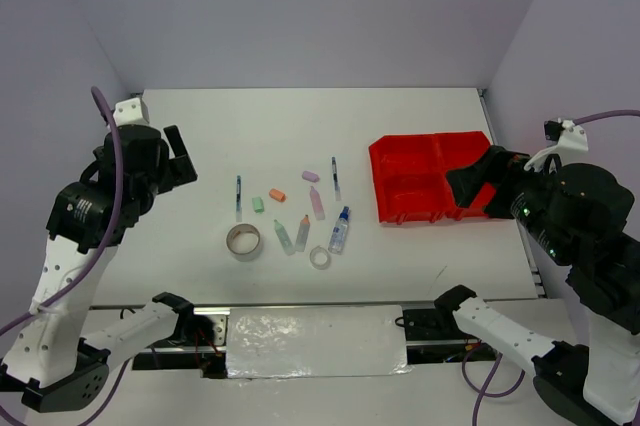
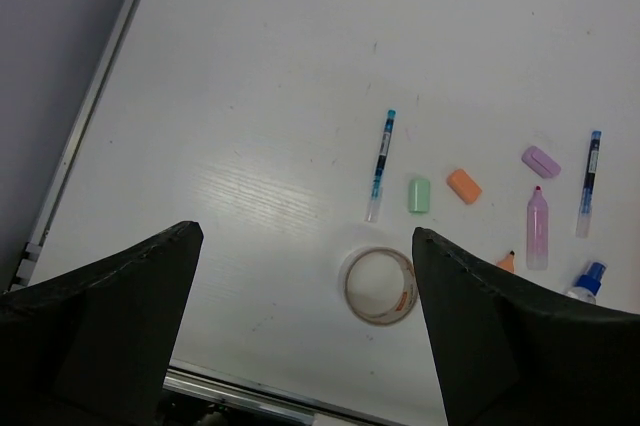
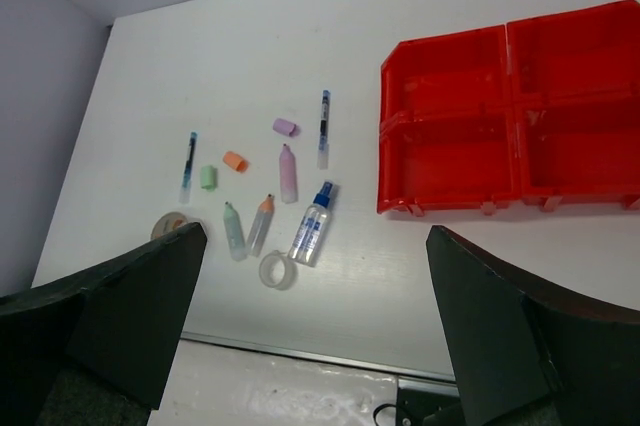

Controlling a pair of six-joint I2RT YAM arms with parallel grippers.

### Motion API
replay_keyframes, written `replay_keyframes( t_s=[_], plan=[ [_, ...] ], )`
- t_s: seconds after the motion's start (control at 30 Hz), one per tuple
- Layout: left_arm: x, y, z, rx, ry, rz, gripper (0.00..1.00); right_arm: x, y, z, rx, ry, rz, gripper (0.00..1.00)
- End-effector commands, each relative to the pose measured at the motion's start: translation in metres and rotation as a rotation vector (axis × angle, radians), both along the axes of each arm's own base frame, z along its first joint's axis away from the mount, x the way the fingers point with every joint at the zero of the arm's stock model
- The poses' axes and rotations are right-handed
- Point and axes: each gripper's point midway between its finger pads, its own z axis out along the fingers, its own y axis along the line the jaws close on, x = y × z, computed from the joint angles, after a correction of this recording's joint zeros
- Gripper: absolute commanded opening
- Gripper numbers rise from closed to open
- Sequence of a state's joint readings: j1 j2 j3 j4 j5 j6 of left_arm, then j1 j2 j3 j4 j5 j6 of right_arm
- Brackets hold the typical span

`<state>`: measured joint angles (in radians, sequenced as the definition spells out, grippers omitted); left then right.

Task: Sort the stationery into containers
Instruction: Pick up the pen from the center of the board.

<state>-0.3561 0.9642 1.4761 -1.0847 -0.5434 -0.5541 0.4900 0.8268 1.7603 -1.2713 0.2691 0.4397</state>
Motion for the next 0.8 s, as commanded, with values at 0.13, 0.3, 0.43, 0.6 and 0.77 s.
replay_keyframes(
  t_s=[0.13, 0.3, 0.43, 0.6, 0.77],
  plan=[
    [0.000, 0.013, 0.015, 0.005, -0.055, 0.089, 0.99, 0.014, 0.037, 0.023, 0.102, -0.117, 0.148, 1.00],
    [0.003, 0.002, 0.000, -0.027, -0.011, 0.061, 0.99, 0.050, 0.090, -0.010, 0.131, 0.037, 0.241, 1.00],
    [0.000, -0.001, -0.006, -0.048, 0.019, 0.056, 0.99, 0.079, 0.166, -0.060, 0.019, 0.243, 0.280, 1.00],
    [-0.010, -0.002, -0.016, -0.061, 0.070, 0.055, 0.99, 0.097, 0.231, -0.137, -0.036, 0.466, 0.145, 0.96],
    [-0.018, -0.005, -0.023, -0.062, 0.102, 0.020, 0.99, 0.094, 0.287, -0.202, -0.154, 0.535, 0.098, 0.85]
  ],
)
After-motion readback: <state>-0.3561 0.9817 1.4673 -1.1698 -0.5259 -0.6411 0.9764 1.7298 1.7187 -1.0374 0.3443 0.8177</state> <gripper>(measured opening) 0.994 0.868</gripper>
